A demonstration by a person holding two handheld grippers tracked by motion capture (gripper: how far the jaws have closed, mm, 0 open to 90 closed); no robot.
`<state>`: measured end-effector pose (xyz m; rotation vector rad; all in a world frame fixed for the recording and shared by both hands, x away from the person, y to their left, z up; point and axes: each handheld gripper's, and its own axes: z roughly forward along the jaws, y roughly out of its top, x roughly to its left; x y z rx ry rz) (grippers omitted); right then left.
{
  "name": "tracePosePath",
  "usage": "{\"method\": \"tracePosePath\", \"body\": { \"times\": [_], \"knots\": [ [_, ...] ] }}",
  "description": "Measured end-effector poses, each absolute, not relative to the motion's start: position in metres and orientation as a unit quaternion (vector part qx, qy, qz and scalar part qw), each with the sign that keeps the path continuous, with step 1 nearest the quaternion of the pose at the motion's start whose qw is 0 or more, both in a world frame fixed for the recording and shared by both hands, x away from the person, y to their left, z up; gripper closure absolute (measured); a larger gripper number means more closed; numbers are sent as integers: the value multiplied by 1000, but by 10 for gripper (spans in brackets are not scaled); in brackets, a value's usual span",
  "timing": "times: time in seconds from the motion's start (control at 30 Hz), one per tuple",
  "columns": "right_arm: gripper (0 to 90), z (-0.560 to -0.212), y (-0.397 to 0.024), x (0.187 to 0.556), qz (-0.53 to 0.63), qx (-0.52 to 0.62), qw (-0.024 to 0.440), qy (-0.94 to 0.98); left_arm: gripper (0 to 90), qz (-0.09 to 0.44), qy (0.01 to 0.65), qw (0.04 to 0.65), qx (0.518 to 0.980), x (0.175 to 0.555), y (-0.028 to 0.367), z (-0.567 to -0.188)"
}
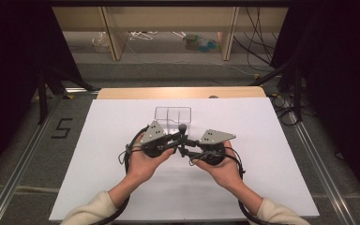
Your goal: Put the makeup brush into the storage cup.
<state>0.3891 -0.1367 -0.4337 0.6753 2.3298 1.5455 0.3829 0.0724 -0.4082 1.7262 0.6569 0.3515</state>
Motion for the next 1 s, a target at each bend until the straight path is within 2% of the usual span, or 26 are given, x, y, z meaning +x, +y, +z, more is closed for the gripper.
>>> {"method": "tracePosePath", "body": {
  "times": [0.23, 0.47, 0.5, 0.57, 0.7, 0.73, 0.77, 0.9, 1.0],
  "knots": [
    [781, -434, -137, 389, 538, 235, 129, 799, 776, 148, 282, 591, 741, 382, 72, -408],
    [794, -433, -139, 391, 535, 240, 126, 800, 765, 145, 283, 596, 737, 384, 73, -409],
    [795, -433, -139, 391, 534, 242, 127, 800, 677, 140, 288, 602, 731, 384, 73, -408],
    [795, -433, -141, 392, 530, 247, 127, 801, 568, 141, 282, 606, 731, 383, 75, -406],
    [795, -432, -145, 395, 533, 256, 132, 796, 404, 146, 270, 607, 733, 378, 79, -405],
    [795, -432, -147, 396, 535, 258, 131, 794, 404, 153, 264, 606, 734, 376, 81, -405],
    [795, -430, -152, 398, 531, 265, 134, 794, 336, 166, 257, 604, 736, 372, 87, -405],
    [795, -429, -157, 402, 532, 274, 139, 789, 266, 179, 247, 602, 738, 365, 99, -404],
    [795, -428, -159, 403, 537, 275, 139, 785, 252, 180, 247, 608, 733, 360, 108, -406]
  ]
}}
